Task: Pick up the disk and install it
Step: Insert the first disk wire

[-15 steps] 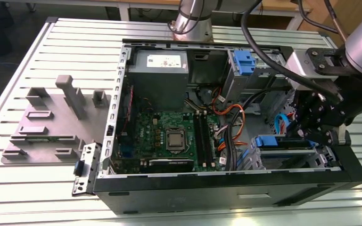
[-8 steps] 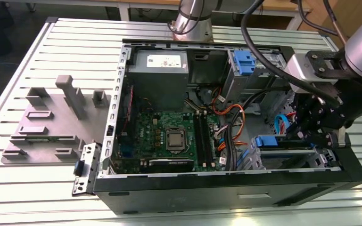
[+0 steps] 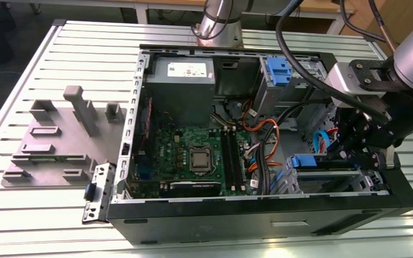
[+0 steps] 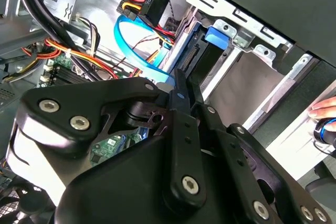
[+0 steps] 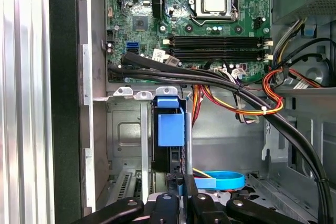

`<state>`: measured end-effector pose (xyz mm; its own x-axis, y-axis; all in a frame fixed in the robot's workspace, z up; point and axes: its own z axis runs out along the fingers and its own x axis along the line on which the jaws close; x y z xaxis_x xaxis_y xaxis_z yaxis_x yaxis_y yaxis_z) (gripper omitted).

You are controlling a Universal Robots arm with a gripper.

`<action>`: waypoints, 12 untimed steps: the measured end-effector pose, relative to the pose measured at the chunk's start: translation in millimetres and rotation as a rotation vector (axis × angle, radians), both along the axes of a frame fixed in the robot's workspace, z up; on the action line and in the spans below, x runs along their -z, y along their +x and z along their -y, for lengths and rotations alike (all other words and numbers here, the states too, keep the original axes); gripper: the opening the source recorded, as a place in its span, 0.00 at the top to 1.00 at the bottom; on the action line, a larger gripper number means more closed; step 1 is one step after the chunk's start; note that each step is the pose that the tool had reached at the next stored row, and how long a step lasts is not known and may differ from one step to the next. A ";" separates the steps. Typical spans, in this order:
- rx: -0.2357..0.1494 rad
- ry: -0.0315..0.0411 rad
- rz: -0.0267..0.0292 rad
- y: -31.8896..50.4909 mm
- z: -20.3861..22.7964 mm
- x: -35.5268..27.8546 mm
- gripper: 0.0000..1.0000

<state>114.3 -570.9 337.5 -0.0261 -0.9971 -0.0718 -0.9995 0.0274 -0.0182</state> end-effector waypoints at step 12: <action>0.000 -0.0001 0.0000 0.1 0.0 2.7 0.84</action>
